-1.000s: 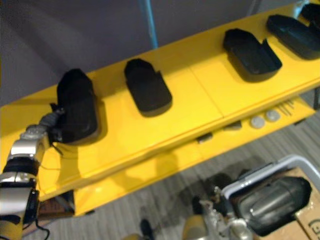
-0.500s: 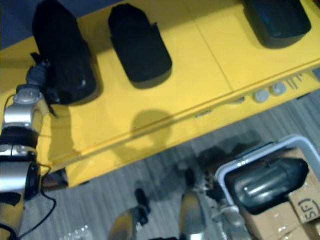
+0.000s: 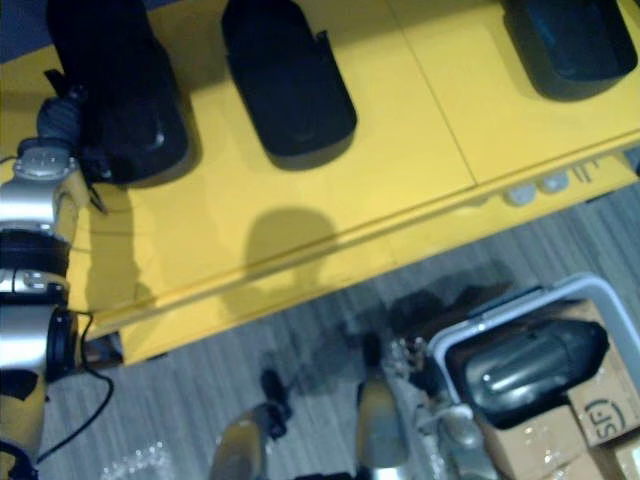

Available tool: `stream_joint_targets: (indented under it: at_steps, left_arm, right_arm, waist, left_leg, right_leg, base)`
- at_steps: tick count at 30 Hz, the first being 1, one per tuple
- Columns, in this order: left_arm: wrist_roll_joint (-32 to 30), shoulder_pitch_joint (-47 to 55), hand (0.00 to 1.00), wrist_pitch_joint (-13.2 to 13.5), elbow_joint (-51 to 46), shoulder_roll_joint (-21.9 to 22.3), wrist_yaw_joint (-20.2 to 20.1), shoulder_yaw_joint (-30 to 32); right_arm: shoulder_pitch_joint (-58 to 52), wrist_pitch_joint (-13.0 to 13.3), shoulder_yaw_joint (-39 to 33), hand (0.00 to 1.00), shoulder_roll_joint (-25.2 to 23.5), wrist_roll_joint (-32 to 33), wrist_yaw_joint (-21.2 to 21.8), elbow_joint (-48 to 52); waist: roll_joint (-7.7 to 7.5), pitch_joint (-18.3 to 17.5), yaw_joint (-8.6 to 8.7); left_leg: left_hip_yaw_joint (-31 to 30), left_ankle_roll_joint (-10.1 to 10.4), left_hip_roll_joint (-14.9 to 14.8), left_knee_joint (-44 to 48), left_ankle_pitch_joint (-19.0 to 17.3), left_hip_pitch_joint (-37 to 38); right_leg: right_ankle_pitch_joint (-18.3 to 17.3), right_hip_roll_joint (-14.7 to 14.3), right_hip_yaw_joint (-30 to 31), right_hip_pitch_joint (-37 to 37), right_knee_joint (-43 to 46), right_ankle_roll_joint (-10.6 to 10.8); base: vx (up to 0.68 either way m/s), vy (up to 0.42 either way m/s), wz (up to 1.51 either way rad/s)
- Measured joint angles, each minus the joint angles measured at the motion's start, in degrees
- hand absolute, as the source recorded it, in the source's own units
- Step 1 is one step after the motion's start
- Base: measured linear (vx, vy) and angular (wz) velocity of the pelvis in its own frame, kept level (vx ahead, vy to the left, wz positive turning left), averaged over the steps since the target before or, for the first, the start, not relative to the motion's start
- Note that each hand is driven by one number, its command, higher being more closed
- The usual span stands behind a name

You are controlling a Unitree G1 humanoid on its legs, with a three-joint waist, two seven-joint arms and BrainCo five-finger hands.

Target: Walk over and take plastic housings, then place them on the shelf

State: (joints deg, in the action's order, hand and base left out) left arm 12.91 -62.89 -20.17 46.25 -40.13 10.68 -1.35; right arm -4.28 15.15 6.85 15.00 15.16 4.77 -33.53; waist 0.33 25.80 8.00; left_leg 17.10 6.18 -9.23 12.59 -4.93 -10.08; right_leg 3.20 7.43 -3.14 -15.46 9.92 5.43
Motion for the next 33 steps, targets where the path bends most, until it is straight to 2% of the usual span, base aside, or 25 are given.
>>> stream_joint_targets:
  at_steps: [3,6,11,17,24,33]
  left_arm:
    - [-0.7,1.3,1.00,-1.6,-0.1,-0.1,-3.6,-0.1]
    - [-2.4,3.7,1.00,-1.6,-1.0,-0.9,-6.8,0.1]
    - [-2.7,7.1,1.00,-1.6,-2.3,-2.6,-10.1,0.2]
    - [-2.9,9.8,1.00,-1.6,-4.5,-2.6,-14.0,0.3]
    - [-2.7,13.6,1.00,-1.5,-5.0,-2.6,-14.8,0.6]
    - [-2.6,13.8,1.00,-1.6,-4.9,-2.6,-15.1,0.8]
  right_arm:
    - [-0.3,-0.1,0.0,0.00,-0.3,-0.1,0.0,-0.6]
    - [-0.2,-0.3,0.0,0.00,-0.5,-0.2,0.0,-1.1]
    - [0.0,-0.5,-0.1,0.00,-0.6,-0.3,0.0,-2.6]
    - [-0.1,-0.8,-0.4,0.00,-0.6,-0.4,0.1,-3.8]
    - [-0.1,-1.0,-0.7,0.00,-0.6,-1.5,0.1,-4.5]
    - [-0.7,-0.9,-1.7,0.00,-0.8,-2.5,0.1,-5.8]
  waist:
    - [-0.01,0.0,-0.03]
    - [0.01,0.0,-1.03]
    - [0.04,-0.1,-1.36]
    - [1.36,-1.0,-1.33]
    - [1.72,-2.9,-1.42]
    - [1.70,-3.0,-1.48]
  left_leg:
    - [-1.1,0.0,0.0,-0.2,0.0,1.4]
    - [-1.3,0.1,0.1,-1.0,0.1,2.5]
    - [-1.6,0.1,0.8,-2.4,0.4,4.1]
    - [-2.2,-0.1,1.7,-2.9,0.7,4.2]
    - [-2.1,0.1,1.9,-4.4,1.4,5.0]
    - [-2.1,0.2,1.9,-4.7,1.6,5.0]
  right_leg:
    - [-0.6,0.0,-1.1,2.1,0.1,-0.1]
    - [-1.6,0.3,-1.5,2.7,1.1,-0.1]
    - [-2.3,0.9,-1.8,3.7,1.7,0.2]
    - [-2.6,1.9,-2.8,3.7,1.8,0.6]
    - [-3.2,2.1,-3.0,3.7,2.3,0.4]
    - [-3.2,2.0,-3.0,3.6,2.4,0.4]
  base:
    - [0.03,-0.008,0.14]
    - [0.00,-0.005,0.06]
    - [0.01,0.012,0.05]
    - [0.03,0.015,0.07]
    - [0.01,0.000,0.02]
    - [0.00,0.000,0.00]
